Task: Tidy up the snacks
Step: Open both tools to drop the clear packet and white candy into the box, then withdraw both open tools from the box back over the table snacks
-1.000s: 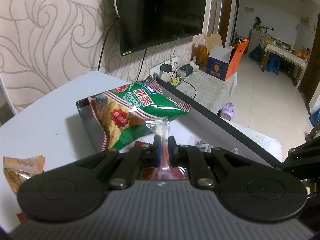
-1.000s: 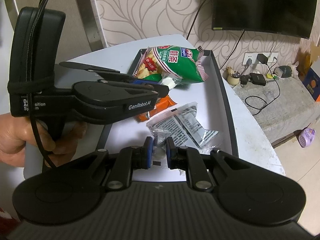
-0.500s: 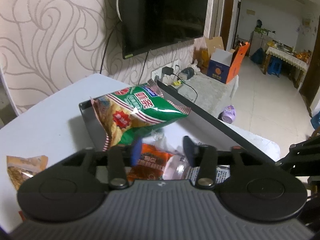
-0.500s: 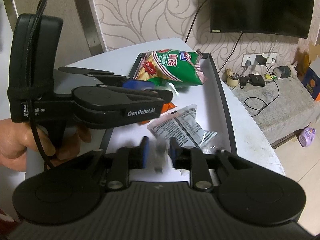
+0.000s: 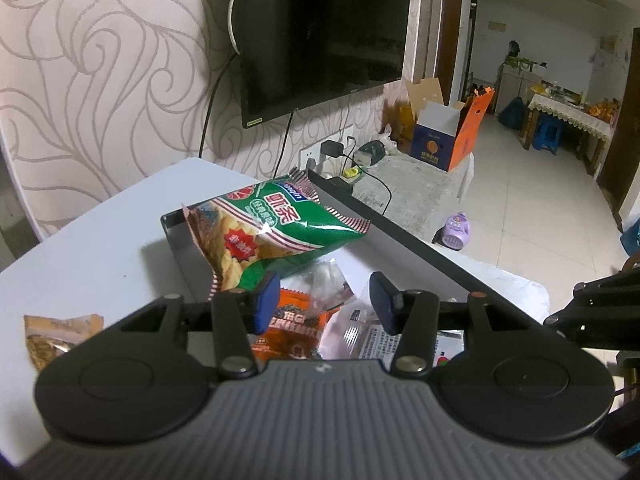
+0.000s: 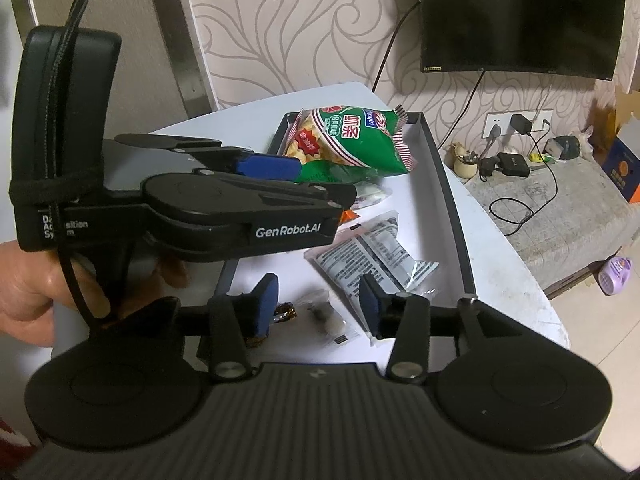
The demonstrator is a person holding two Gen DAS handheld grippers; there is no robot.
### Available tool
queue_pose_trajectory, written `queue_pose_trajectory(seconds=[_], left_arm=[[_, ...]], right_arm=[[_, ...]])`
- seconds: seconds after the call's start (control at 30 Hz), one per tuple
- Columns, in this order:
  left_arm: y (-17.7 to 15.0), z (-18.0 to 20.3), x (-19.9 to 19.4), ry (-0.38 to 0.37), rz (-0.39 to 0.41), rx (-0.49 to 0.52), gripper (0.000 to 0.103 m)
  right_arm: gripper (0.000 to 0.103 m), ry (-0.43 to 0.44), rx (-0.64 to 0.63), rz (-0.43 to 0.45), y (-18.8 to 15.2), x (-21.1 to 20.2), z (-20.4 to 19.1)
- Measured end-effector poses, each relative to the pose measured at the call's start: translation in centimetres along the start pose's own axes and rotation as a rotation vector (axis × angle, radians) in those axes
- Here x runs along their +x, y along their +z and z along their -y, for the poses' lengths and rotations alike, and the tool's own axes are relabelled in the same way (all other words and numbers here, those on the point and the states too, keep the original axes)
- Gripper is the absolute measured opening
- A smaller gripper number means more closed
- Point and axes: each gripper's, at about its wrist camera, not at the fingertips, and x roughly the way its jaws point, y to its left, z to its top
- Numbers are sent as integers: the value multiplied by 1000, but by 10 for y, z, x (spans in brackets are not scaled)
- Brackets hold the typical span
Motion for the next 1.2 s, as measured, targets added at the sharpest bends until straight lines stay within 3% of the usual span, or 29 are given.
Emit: queue_pose_trajectory(seconds=[0.43,1.0,1.2], left_arm=[[-3,3,-15,0,12,7,52],[-8,7,-25,-18,19,-2,52],[-15,2,-40,20,39,-23,52]], right_arm=[[64,-1,0,21,-4,-12,-9],[71,-11,7,37,-9,-21,-14],[71,-16,11,40,-10,-22,-17]])
